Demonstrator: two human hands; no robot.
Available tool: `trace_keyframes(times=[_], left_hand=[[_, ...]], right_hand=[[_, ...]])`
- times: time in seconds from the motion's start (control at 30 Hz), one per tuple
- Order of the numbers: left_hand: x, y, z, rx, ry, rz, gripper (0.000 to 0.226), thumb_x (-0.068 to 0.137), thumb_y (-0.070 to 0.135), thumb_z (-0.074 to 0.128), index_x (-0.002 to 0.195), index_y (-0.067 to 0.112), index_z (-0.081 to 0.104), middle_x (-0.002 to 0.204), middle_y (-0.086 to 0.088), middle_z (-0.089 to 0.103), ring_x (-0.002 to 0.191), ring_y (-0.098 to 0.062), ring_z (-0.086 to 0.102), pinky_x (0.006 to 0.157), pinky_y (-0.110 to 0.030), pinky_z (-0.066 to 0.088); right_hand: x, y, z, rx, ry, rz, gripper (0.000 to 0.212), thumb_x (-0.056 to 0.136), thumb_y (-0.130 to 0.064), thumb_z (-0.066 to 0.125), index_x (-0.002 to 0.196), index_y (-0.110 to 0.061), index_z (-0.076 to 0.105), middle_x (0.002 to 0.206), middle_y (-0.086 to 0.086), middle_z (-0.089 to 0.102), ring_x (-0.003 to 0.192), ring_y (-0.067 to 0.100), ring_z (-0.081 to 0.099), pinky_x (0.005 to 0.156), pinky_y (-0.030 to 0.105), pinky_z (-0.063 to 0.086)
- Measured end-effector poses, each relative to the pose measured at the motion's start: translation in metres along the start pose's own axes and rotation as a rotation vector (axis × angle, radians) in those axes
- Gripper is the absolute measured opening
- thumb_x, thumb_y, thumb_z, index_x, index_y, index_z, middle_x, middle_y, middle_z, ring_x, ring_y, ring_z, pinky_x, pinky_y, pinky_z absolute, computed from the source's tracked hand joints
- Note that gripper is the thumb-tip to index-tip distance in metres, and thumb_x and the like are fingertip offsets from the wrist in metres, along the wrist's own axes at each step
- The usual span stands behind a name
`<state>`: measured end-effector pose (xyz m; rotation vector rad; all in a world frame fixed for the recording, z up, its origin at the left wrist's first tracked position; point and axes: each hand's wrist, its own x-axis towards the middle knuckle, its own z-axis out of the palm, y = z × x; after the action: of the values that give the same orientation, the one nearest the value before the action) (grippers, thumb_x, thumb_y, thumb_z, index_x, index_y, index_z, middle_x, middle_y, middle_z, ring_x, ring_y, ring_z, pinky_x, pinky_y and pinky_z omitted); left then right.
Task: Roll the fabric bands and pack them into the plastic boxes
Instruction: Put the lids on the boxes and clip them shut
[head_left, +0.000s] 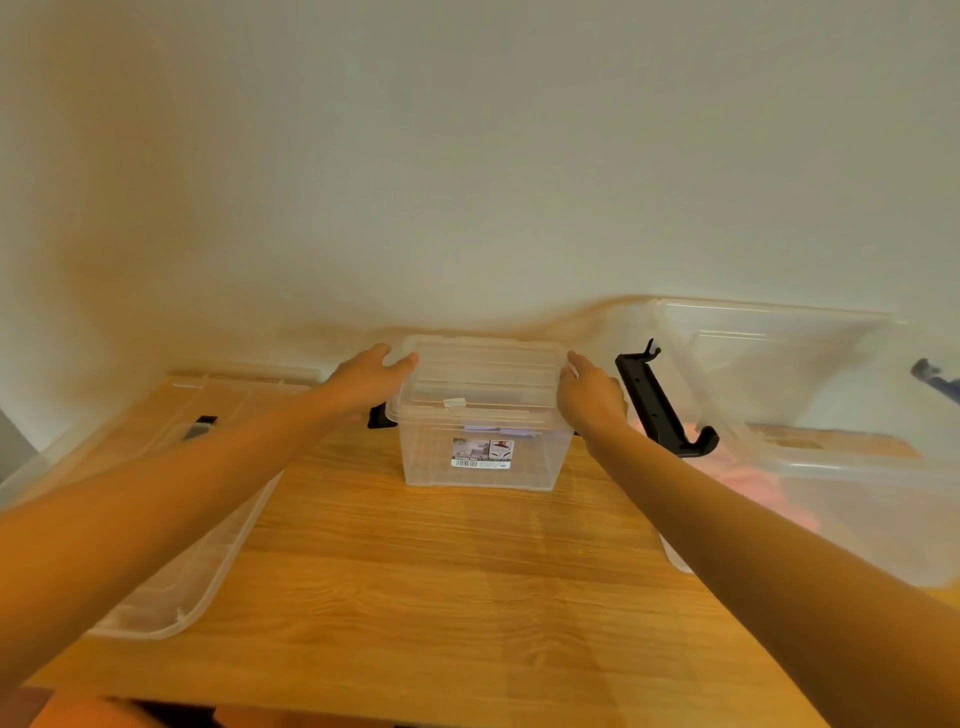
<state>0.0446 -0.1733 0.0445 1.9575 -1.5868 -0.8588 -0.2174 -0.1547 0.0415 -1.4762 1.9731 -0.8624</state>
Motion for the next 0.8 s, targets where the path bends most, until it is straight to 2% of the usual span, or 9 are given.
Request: trace_keyframes(times=[0.07,0.13,0.17,0.27,0.37,0.47,0.63,0.73,0.8], left_hand=[[-0.006,0.0,0.001,-0.136,-0.056,-0.113,0.084,0.096,0.061,0.052,0.159,0.019,0.015,0.151,-0.011,0.044,0.127,-0.037,0.054,0.088,-0.047,0.057],[-0.011,0.001,0.0,-0.255,-0.072,-0.162,0.085,0.094,0.056,0.061,0.154,0.012,0.019,0.126,-0.017,0.057,0.107,-0.037,0.065,0.084,-0.052,0.06],[-0.012,0.002,-0.002,-0.267,-0.059,-0.156,0.086,0.092,0.054,0.065,0.151,0.01,0.021,0.124,-0.017,0.056,0.105,-0.036,0.065,0.085,-0.053,0.06],[-0.013,0.004,-0.008,-0.2,0.062,-0.089,0.084,0.088,0.044,0.075,0.147,0.004,0.029,0.127,-0.013,0.053,0.107,-0.033,0.062,0.087,-0.048,0.059],[-0.019,0.007,-0.009,-0.339,0.09,-0.014,0.06,0.088,0.023,0.078,0.133,-0.005,0.048,0.12,-0.014,0.061,0.099,-0.028,0.064,0.085,-0.043,0.058],[-0.027,0.003,-0.004,-0.401,0.055,0.033,0.031,0.089,0.013,0.076,0.115,0.0,0.065,0.113,-0.014,0.069,0.1,-0.027,0.068,0.088,-0.041,0.057],[-0.034,-0.006,0.008,-0.511,0.134,0.096,0.031,0.091,0.008,0.072,0.121,0.006,0.068,0.115,-0.009,0.071,0.105,-0.025,0.067,0.086,-0.035,0.055],[-0.034,-0.009,0.013,-0.523,0.197,0.114,0.036,0.094,0.009,0.068,0.13,0.008,0.064,0.115,-0.002,0.068,0.104,-0.022,0.065,0.074,-0.025,0.052],[-0.036,-0.009,0.014,-0.501,0.24,0.131,0.037,0.096,0.01,0.066,0.133,0.009,0.062,0.113,0.0,0.066,0.101,-0.021,0.063,0.071,-0.023,0.051]], right_hand=[[-0.003,-0.001,-0.003,0.034,-0.048,0.043,0.05,0.111,-0.033,0.031,0.161,-0.03,0.025,0.159,0.015,0.038,0.125,0.034,0.055,0.088,0.034,0.046],[-0.003,0.0,-0.004,0.101,-0.04,0.084,0.054,0.111,-0.034,0.036,0.162,-0.025,0.022,0.159,0.015,0.038,0.13,0.035,0.051,0.085,0.036,0.043],[-0.003,0.001,-0.005,0.137,-0.022,0.101,0.058,0.109,-0.036,0.041,0.162,-0.022,0.021,0.156,0.016,0.04,0.129,0.036,0.052,0.086,0.039,0.047],[-0.01,-0.002,-0.006,0.18,0.054,0.11,0.065,0.104,-0.033,0.055,0.155,-0.006,0.026,0.145,0.019,0.05,0.123,0.037,0.056,0.094,0.048,0.053],[-0.015,-0.001,-0.002,0.203,0.142,0.04,0.063,0.1,-0.023,0.065,0.149,0.001,0.035,0.14,0.02,0.053,0.124,0.036,0.057,0.096,0.044,0.053],[-0.021,0.003,0.005,0.256,0.197,0.007,0.06,0.096,-0.024,0.071,0.145,-0.001,0.046,0.138,0.015,0.059,0.124,0.033,0.059,0.098,0.043,0.054],[-0.028,0.006,0.008,0.411,0.205,0.037,0.042,0.099,-0.024,0.067,0.135,-0.004,0.058,0.119,0.006,0.066,0.103,0.023,0.061,0.085,0.036,0.052],[-0.029,0.006,0.012,0.404,0.235,0.016,0.036,0.101,-0.022,0.064,0.133,-0.005,0.062,0.12,0.011,0.07,0.106,0.027,0.065,0.093,0.043,0.056],[-0.029,0.004,0.016,0.39,0.249,0.014,0.034,0.102,-0.019,0.063,0.13,-0.002,0.064,0.114,0.01,0.07,0.104,0.03,0.066,0.094,0.046,0.057]])
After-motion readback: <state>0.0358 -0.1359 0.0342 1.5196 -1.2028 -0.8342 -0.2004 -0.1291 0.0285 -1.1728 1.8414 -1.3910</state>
